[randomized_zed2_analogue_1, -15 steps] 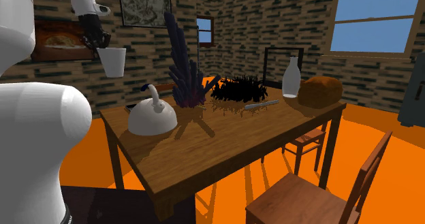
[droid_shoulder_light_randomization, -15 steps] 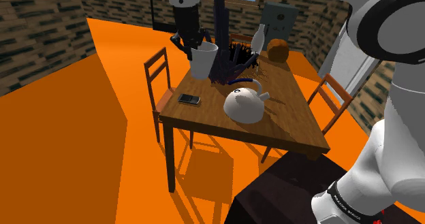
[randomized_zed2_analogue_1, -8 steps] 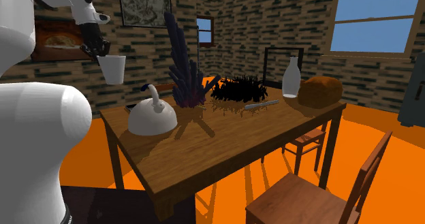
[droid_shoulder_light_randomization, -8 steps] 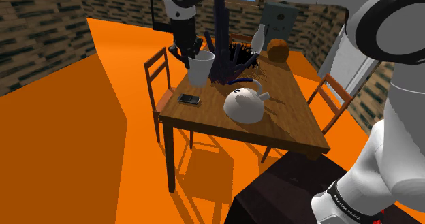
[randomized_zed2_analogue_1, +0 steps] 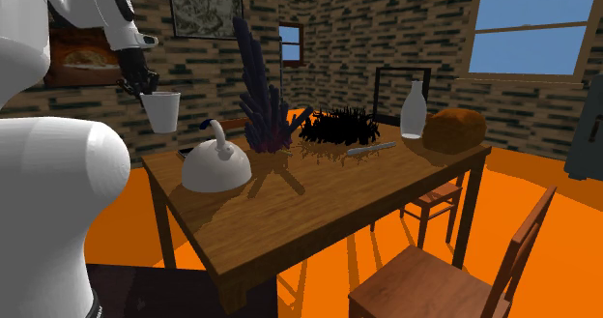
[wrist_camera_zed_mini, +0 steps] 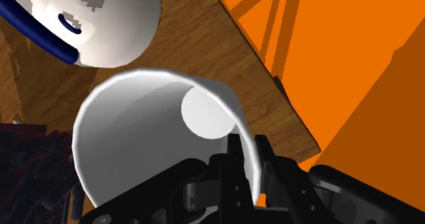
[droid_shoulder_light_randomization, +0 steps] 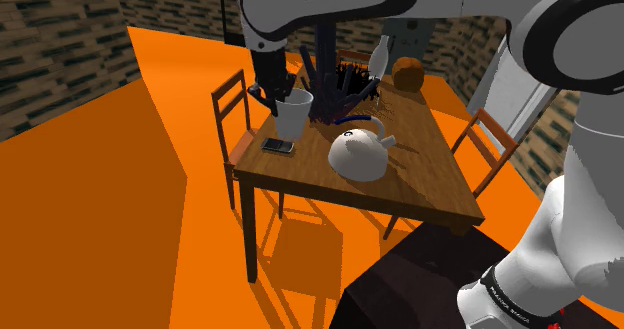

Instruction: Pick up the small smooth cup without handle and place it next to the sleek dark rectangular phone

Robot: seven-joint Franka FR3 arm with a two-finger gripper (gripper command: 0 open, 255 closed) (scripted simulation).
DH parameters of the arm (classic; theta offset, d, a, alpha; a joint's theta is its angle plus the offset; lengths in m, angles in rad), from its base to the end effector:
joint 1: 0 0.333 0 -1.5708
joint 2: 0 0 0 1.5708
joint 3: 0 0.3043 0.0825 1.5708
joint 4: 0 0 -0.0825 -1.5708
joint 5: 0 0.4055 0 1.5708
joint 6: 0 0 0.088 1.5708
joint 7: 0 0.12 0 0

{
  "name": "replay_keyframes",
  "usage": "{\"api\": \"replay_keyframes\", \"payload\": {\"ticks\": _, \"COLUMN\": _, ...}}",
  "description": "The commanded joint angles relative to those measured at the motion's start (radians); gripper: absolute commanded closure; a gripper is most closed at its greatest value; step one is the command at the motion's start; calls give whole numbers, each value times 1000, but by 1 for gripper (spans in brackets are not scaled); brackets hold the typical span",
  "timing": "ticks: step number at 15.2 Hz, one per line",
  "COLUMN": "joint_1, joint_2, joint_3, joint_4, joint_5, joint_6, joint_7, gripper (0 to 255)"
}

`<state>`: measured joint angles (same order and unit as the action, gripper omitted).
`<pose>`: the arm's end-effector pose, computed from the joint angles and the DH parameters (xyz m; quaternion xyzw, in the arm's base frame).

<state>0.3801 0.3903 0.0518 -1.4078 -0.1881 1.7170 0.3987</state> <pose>0.6315 0.2639 0.4470 0.9953 0.0324 -0.0035 0.0916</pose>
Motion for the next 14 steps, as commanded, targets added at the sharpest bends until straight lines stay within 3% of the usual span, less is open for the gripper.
{"api": "replay_keyframes", "payload": {"ticks": 1, "joint_1": -1, "joint_2": -1, "joint_3": 0, "joint_4": -25, "joint_5": -1, "joint_6": 25, "joint_7": 4, "gripper": 255}}
{"api": "replay_keyframes", "payload": {"ticks": 14, "joint_1": -4, "joint_2": 29, "joint_3": -3, "joint_4": -156, "joint_5": -10, "joint_6": 183, "joint_7": 30, "gripper": 255}}
